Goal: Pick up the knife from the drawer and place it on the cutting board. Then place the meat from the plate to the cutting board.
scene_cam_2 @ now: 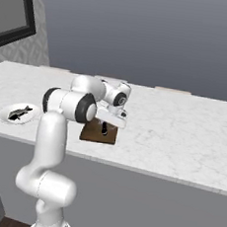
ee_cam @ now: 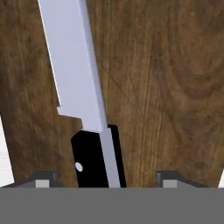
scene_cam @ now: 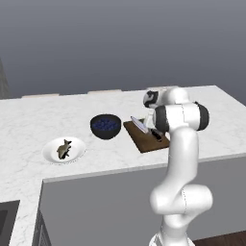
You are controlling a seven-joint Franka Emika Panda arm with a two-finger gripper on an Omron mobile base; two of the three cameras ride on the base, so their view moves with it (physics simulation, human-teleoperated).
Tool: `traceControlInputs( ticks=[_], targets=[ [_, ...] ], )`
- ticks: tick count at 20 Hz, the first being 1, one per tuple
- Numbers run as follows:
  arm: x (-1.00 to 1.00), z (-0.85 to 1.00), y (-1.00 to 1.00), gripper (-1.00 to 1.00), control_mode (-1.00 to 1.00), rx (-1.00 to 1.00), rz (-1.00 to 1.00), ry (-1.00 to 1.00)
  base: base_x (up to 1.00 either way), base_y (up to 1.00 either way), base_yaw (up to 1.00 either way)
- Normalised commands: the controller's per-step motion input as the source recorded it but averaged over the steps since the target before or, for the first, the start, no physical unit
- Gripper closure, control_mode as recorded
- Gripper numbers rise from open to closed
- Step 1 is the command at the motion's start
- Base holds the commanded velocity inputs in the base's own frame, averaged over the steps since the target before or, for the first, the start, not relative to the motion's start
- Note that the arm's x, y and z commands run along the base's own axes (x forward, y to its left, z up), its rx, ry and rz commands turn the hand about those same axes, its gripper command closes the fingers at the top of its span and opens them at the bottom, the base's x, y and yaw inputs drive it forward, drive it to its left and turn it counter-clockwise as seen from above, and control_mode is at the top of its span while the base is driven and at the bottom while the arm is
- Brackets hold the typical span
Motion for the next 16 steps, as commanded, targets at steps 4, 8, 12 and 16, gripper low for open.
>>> traceControlInputs(
  ticks=[4, 8, 12, 16],
  targets=[
    [-0.06, 0.34, 0.00, -1.00, -1.00, -0.03, -0.02, -0.12, 0.00, 0.00, 0.00],
    [-0.25, 0.48, 0.00, -1.00, -1.00, -0.01, -0.03, -0.20, 0.00, 0.00, 0.00],
    [-0.29, 0.42, 0.18, -1.00, -1.00, -0.03, 0.05, -0.21, 0.00, 0.00, 0.00],
    [-0.17, 0.51, 0.62, -1.00, -1.00, -0.04, 0.20, -0.27, 0.00, 0.00, 0.00]
  ],
)
